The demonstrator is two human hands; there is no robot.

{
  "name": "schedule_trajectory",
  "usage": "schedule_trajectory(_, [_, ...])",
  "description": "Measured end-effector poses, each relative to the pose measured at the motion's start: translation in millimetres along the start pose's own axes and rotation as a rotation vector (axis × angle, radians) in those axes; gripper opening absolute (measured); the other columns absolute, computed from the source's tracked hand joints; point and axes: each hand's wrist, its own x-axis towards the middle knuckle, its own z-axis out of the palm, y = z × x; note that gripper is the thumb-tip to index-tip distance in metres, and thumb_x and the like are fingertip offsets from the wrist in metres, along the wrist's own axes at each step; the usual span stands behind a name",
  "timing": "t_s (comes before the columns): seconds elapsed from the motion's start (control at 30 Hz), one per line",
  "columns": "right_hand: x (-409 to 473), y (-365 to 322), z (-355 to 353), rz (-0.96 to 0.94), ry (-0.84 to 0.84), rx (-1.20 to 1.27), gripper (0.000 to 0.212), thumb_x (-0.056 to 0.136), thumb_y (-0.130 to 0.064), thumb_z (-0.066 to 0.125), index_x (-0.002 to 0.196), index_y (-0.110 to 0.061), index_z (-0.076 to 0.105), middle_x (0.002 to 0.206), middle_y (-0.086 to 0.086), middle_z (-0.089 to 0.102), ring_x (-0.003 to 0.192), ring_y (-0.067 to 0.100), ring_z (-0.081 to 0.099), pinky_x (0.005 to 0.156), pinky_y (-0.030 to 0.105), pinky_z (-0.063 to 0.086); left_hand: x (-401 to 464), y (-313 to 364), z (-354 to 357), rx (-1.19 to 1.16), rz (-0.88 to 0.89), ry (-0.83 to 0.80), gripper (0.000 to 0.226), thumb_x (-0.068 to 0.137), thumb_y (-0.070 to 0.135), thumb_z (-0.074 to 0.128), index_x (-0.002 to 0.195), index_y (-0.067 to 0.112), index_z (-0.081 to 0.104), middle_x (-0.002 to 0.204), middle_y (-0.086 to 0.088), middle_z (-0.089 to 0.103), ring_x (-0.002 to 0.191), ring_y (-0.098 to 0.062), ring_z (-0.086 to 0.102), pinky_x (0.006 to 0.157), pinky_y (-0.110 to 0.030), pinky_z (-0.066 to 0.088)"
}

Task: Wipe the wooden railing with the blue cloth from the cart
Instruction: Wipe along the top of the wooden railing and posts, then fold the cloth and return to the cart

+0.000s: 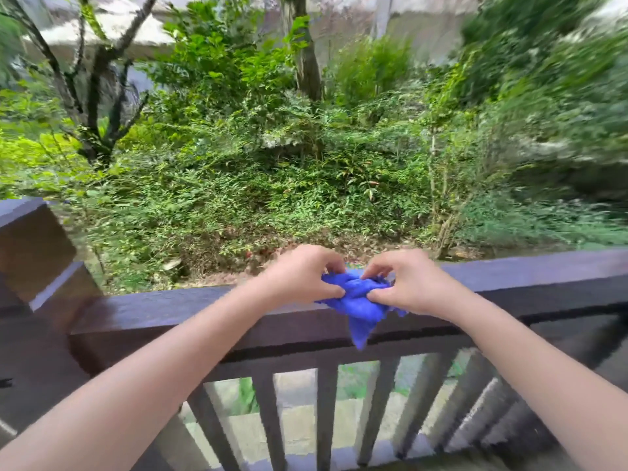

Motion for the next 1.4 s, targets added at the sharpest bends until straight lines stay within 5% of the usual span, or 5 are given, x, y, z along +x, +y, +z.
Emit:
schedule_trajectory(0.23, [-141.1, 102.7, -65.2, 0.242, 0.063, -0.070, 0.018, 0.065, -0.013, 0.067, 0.082, -0.017, 0.070, 0.070, -0.010, 0.058, 0.067, 0.009, 0.053, 0.055, 0.011, 0.035, 40.9, 146.3, 93.9, -0.060, 0.223, -0.104, 0.027, 0.072, 0.028, 0.069, 0.097, 0.019, 0.066, 0.097, -0.003, 0.070, 0.089, -0.022, 0.061, 0.078, -0.036, 0.051])
schedule_trajectory(0.77, [-369.2, 249.9, -184.4, 0.701, 0.254, -0.115, 0.021, 0.066, -0.012, 0.065, 0.086, -0.017, 0.072, 0.087, 0.001, 0.073, 0.075, 0.008, 0.057, 0.060, 0.009, 0.038, 118.8, 418.9, 228.5, -0.097, 0.705, -0.297, 0.017, 0.073, 0.028, 0.069, 0.086, 0.019, 0.064, 0.085, -0.002, 0.068, 0.080, -0.021, 0.059, 0.073, -0.040, 0.052])
schedule_trajectory(1.13, [-423.6, 381.0, -277.0, 0.924, 0.415, -0.180, 0.022, 0.068, -0.006, 0.064, 0.088, -0.011, 0.071, 0.090, 0.011, 0.071, 0.070, 0.008, 0.065, 0.065, 0.018, 0.049, 253.9, 575.1, 317.5, -0.181, 1.043, -0.372, 0.015, 0.074, 0.022, 0.068, 0.084, 0.012, 0.062, 0.077, -0.002, 0.059, 0.072, -0.019, 0.048, 0.069, -0.033, 0.045])
schedule_trajectory(1.23, [-428.7, 417.9, -311.2, 0.994, 0.490, -0.173, 0.022, 0.067, -0.006, 0.064, 0.085, -0.016, 0.072, 0.088, 0.010, 0.071, 0.077, 0.026, 0.067, 0.068, 0.040, 0.057, 300.4, 621.7, 329.6, -0.199, 1.111, -0.392, 0.017, 0.074, 0.022, 0.069, 0.086, 0.011, 0.063, 0.079, -0.004, 0.061, 0.072, -0.019, 0.050, 0.070, -0.034, 0.045])
schedule_trajectory(1.4, [-449.1, 475.2, -357.3, 1.101, 0.597, -0.213, 0.021, 0.067, -0.008, 0.065, 0.083, -0.019, 0.072, 0.085, 0.011, 0.074, 0.080, 0.027, 0.069, 0.071, 0.042, 0.057, 359.2, 700.9, 352.3, -0.208, 1.246, -0.420, 0.017, 0.074, 0.021, 0.069, 0.088, 0.012, 0.064, 0.080, -0.001, 0.060, 0.074, -0.017, 0.052, 0.071, -0.031, 0.043])
